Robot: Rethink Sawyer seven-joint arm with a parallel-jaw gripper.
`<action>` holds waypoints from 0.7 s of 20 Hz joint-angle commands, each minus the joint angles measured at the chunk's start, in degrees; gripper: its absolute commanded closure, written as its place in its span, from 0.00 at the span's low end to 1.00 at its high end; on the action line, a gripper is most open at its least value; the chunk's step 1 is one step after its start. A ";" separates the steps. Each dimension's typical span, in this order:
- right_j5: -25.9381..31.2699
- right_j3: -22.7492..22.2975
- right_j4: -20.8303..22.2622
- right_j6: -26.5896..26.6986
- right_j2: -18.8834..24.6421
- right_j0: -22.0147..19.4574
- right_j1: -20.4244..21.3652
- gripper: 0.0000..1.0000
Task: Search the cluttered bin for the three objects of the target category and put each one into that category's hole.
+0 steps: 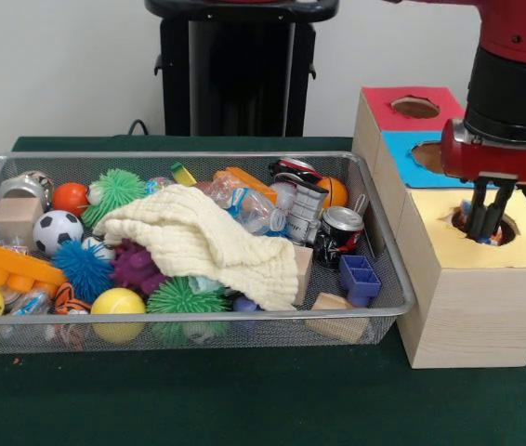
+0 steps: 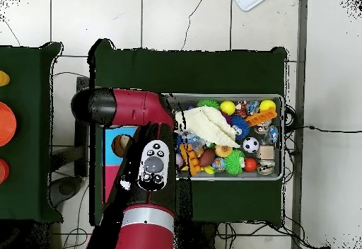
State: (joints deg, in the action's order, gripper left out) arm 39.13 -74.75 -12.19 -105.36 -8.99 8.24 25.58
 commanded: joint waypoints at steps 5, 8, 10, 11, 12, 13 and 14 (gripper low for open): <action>2.53 -4.88 0.02 -7.41 4.67 -1.44 -3.37 1.00; 2.53 -5.33 -0.40 -7.54 5.14 -1.46 -3.53 1.00; 1.67 -5.62 -0.82 -7.71 5.70 -1.67 -4.08 1.00; 1.33 -5.50 -0.97 -7.68 5.97 -1.83 -4.48 1.00; 1.15 -5.46 -1.08 -7.71 6.17 -1.91 -4.76 1.00; 0.86 -5.42 -1.20 -7.81 6.33 -1.96 -5.01 1.00; 0.72 -5.32 -1.28 -7.93 6.46 -1.97 -5.30 1.00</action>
State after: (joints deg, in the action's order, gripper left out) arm 39.13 -74.91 -12.19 -105.36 -8.42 8.21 24.15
